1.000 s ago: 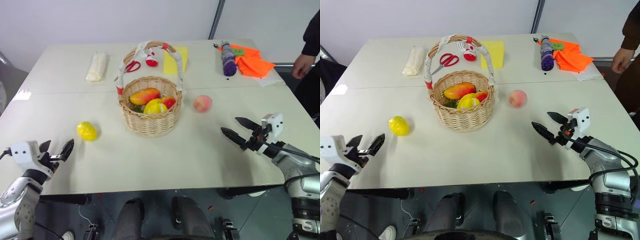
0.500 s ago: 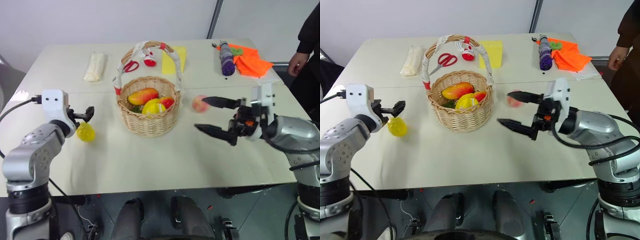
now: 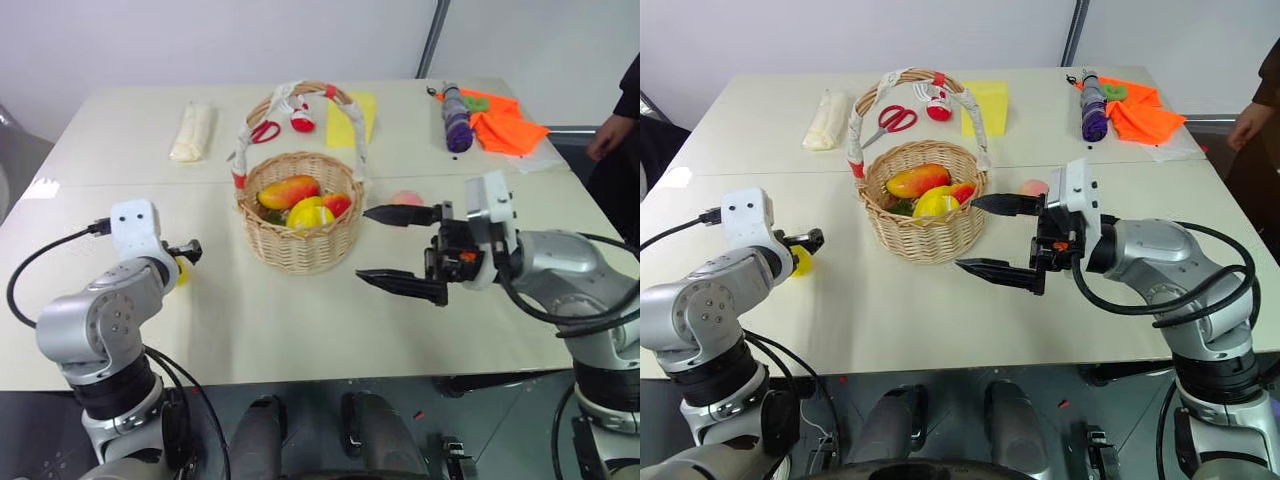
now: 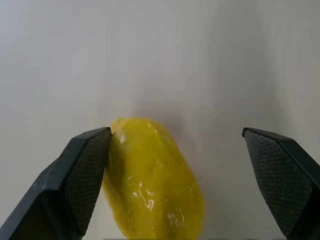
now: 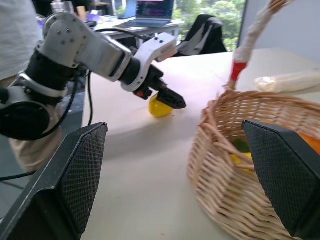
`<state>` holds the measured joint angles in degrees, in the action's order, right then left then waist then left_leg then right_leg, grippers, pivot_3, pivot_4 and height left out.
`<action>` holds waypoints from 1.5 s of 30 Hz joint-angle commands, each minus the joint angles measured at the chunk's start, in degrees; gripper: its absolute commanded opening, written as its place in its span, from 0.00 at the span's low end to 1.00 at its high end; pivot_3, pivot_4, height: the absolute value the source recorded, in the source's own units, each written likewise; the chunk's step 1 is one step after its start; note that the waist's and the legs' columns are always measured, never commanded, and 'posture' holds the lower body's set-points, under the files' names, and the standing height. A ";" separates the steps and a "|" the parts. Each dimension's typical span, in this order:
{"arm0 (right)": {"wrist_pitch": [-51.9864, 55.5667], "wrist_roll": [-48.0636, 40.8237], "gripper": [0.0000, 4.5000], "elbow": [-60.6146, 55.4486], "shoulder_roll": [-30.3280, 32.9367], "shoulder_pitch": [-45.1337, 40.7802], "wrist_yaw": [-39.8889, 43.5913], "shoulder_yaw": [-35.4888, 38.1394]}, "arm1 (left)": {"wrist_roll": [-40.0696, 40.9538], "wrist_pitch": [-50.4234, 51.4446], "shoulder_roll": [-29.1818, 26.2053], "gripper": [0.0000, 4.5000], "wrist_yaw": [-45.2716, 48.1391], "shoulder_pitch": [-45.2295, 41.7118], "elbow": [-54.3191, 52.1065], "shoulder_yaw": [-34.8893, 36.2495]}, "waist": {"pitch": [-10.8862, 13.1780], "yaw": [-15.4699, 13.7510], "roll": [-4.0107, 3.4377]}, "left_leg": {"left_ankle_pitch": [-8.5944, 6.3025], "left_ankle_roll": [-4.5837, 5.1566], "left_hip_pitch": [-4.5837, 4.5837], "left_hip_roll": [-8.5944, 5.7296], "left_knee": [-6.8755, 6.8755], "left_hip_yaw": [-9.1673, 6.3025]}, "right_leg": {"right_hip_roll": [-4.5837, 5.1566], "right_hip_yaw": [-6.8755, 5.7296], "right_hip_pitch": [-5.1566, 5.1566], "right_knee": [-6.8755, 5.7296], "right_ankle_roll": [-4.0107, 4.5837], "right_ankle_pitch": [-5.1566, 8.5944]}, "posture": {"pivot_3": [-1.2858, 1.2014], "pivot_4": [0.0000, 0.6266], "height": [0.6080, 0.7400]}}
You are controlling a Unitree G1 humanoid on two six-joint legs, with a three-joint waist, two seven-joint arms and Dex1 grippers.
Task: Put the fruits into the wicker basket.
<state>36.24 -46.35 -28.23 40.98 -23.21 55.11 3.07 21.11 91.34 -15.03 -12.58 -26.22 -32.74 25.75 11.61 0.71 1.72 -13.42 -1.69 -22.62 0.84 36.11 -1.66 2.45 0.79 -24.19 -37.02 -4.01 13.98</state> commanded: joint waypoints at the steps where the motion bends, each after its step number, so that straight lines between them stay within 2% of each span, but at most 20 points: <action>1: -0.62 -1.11 1.00 -2.03 -0.36 -0.43 0.37 0.46 | -2.35 1.16 -0.51 1.00 0.67 0.06 -1.65 -0.28 | 0.00 -0.02 0.00 | 0.00 0.00 0.00 -0.01 0.00 0.01 | 0.01 0.00 0.00 0.00 0.00 0.00 | 0.52 0.24 1.00; 13: -1.05 -1.08 1.00 -3.02 -1.01 0.02 -0.14 0.38 | -5.73 1.16 -0.75 1.00 6.05 2.74 -0.96 0.66 | 0.00 -0.04 0.01 | 0.00 0.00 -0.03 0.00 0.01 0.00 | 0.02 0.01 0.00 0.02 0.11 0.05 | 0.52 0.24 1.00; 16: -1.49 -0.83 1.00 -2.91 -1.45 -0.22 -0.26 0.45 | -6.64 1.16 0.31 0.80 6.65 3.32 -1.23 1.08 | 0.00 -0.05 0.01 | 0.00 0.00 -0.03 -0.01 0.01 0.00 | 0.03 0.01 0.00 0.02 0.09 0.04 | 0.52 0.24 1.00; 19: -1.74 -0.58 1.00 -2.75 -1.77 -0.58 -0.41 0.41 | -7.81 1.10 0.17 0.48 7.11 3.37 -1.19 0.73 | 0.00 0.01 0.01 | 0.00 0.00 -0.03 -0.01 0.01 0.00 | 0.03 0.01 0.00 0.02 0.05 0.02 | 0.52 0.24 1.00; 20: -1.80 -0.49 1.00 -2.68 -1.81 -0.67 -0.40 0.36 | -8.01 1.05 -0.36 0.44 7.54 3.38 -0.95 0.36 | 0.00 0.03 0.01 | 0.00 0.00 -0.02 -0.01 0.00 0.00 | 0.03 0.01 0.00 0.02 0.05 0.02 | 0.52 0.24 1.00; 22: -1.90 -0.34 1.00 -2.61 -1.85 -0.75 -0.37 0.32 | -8.02 -0.47 -1.73 0.44 8.88 3.80 -0.63 -0.04 | 0.00 0.04 0.01 | 0.00 0.00 -0.02 -0.01 0.00 0.00 | 0.02 0.01 0.00 0.01 0.05 0.02 | 0.52 0.24 1.00; 26: -1.91 -0.30 1.00 -2.10 -1.78 -0.73 -0.63 0.68 | -5.75 -11.75 -12.01 0.44 17.97 7.73 -1.35 -3.17 | 0.00 0.23 0.02 | 0.00 0.00 -0.01 0.01 -0.03 0.00 | 0.01 0.02 -0.03 0.01 0.13 0.06 | 0.52 0.24 1.00; 30: -2.00 -0.50 1.00 0.08 -1.15 -0.03 -0.42 2.40 | 6.23 -23.94 -17.07 0.44 36.73 10.40 -7.21 1.62 | 0.00 -0.15 0.01 | 0.00 0.00 -0.06 0.05 -0.03 0.02 | 0.08 0.01 -0.07 0.07 0.31 0.14 | 0.52 0.24 1.00; 33: -2.71 0.41 1.00 2.54 -0.96 0.58 -0.37 3.46 | 16.89 -23.58 -16.94 0.44 43.51 9.23 -11.70 2.37 | 0.00 -0.32 0.01 | 0.00 -0.01 -0.24 0.06 0.04 0.02 | 0.29 -0.01 -0.07 0.26 0.34 0.16 | 0.52 0.24 1.00; 35: -3.36 1.41 1.00 3.64 -0.92 1.07 -0.41 3.60 | 19.92 -23.16 -16.94 0.44 43.75 6.64 -12.69 -0.60 | 0.00 -0.25 0.01 | 0.00 0.00 -0.39 0.03 0.12 0.05 | 0.34 0.00 -0.06 0.39 0.34 0.13 | 0.52 0.24 1.00; 37: -3.76 2.04 1.00 3.93 -1.15 1.51 -0.73 3.60 | 19.42 -23.39 -15.76 0.44 40.76 2.05 -11.31 -5.12 | 0.00 -0.32 0.02 | 0.00 0.00 -0.48 -0.03 0.18 0.05 | 0.34 0.01 -0.07 0.45 0.27 0.08 | 0.52 0.24 1.00; 41: -4.08 2.55 1.00 3.55 -2.04 2.02 -2.08 3.77 | 13.14 -25.71 -14.51 0.44 35.42 -6.59 -5.39 -16.75 | -0.01 -0.11 0.02 | 0.01 0.01 -0.54 -0.16 0.26 0.00 | 0.22 0.01 -0.07 0.48 -0.15 -0.16 | 0.52 0.24 1.00; 45: -3.82 3.20 1.00 2.66 -2.20 3.29 -4.19 3.93 | 6.46 -31.88 -13.31 0.44 33.07 -11.01 2.48 -24.82 | -0.01 0.11 0.02 | 0.01 0.01 -0.51 -0.13 0.19 0.00 | 0.11 0.03 -0.11 0.48 -0.23 -0.21 | 0.52 0.24 1.00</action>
<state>33.21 -43.34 -23.54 39.03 -20.11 51.79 5.60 30.92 62.86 -28.00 21.48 -36.10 -31.96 2.75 11.60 0.82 1.74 -13.41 -1.68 -23.12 0.72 36.27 -1.67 2.56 0.82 -24.31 -36.55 -4.25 13.77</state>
